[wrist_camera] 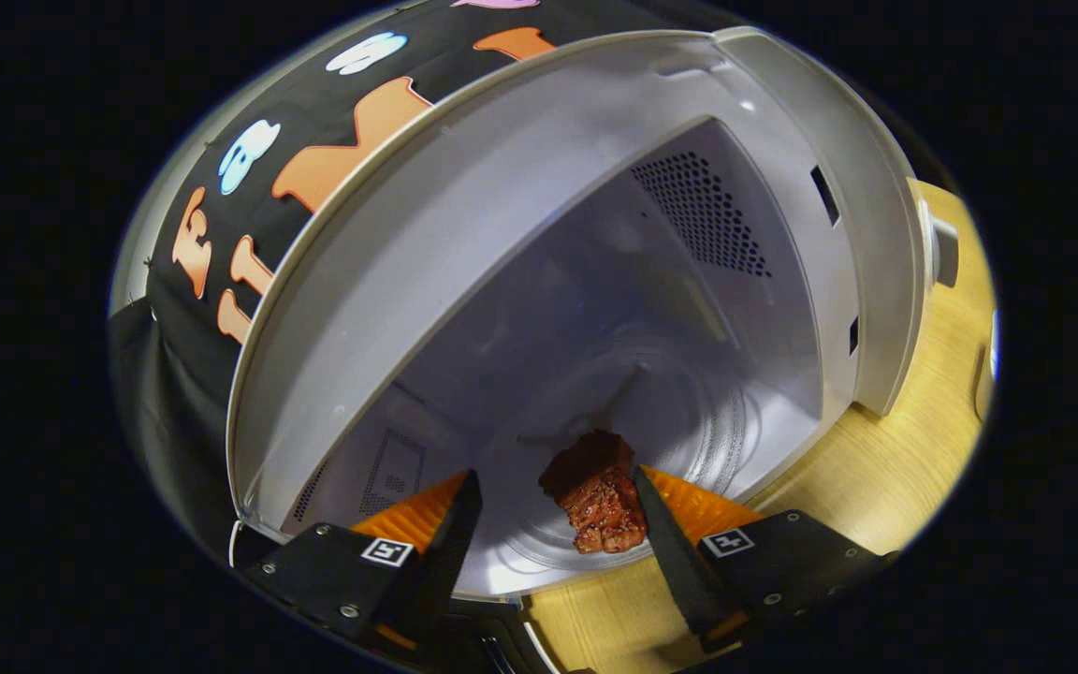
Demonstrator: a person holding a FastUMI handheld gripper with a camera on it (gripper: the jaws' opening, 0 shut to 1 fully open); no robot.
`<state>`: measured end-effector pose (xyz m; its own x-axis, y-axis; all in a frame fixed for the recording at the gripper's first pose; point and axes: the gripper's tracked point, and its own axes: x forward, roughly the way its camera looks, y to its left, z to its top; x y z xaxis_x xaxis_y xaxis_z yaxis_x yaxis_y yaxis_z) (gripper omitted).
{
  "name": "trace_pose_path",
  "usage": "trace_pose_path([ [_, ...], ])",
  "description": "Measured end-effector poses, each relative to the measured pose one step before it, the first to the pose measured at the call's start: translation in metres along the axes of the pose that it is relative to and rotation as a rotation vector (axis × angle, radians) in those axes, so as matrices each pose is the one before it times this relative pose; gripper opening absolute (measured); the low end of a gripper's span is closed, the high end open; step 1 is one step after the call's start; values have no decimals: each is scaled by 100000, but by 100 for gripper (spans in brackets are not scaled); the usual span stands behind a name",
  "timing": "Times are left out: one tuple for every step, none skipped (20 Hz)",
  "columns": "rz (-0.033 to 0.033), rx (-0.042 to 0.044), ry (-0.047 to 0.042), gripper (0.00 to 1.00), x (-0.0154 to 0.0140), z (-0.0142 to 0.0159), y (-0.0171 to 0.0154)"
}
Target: Open the microwave, put the food inside, and close the microwave door.
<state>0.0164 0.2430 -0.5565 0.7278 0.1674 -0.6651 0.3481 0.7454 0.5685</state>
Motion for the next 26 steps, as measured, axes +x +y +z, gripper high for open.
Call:
trace_pose_path([
  [-305, -2869, -353, 97, -262, 108, -220],
  [313, -2056, 26, 97, -673, 228, -146],
  [-434, -1880, 243, 98, -579, 111, -166],
  [646, -1976, 244, 98, -708, 36, -94],
  [957, -2536, -221, 98, -931, 81, 168],
  [684, -2818, -271, 98, -1035, -8, 40],
  [868, -2589, -350, 98, -1084, 49, 116],
  [805, -2281, -138, 98, -1135, 29, 137],
  [822, -2059, -304, 98, -1088, 80, 195],
  [491, -2028, -121, 98, -1137, 40, 148],
  [369, -1545, -442, 98, -1180, 102, 71],
  [194, -1129, -790, 98, -1217, 308, 135],
  [-142, -597, -925, 98, -1204, 207, 66],
  [-494, -406, -701, 98, -1181, 192, 89],
  [-691, 11, -899, 98, -1213, 92, 39],
  [-739, 24, -997, 98, -1406, 158, -80],
  [-886, -139, -456, 98, -1192, -92, 14],
  [-1174, -847, -379, 98, -1122, -183, -209],
  [-1489, -1285, 94, 98, -1055, -340, -280],
  [-1155, -1997, 271, 98, -990, -397, -233],
  [-934, -1833, 493, 98, -939, -407, -245],
  [-693, -1418, 484, 98, -886, -465, -305],
  [33, -796, 1065, 98, -798, -367, -90],
  [388, -1013, 1172, 98, -822, -543, 15],
  [483, -1458, 528, 98, -685, -420, 104],
  [423, -1462, 340, 98, -644, -293, 85],
])
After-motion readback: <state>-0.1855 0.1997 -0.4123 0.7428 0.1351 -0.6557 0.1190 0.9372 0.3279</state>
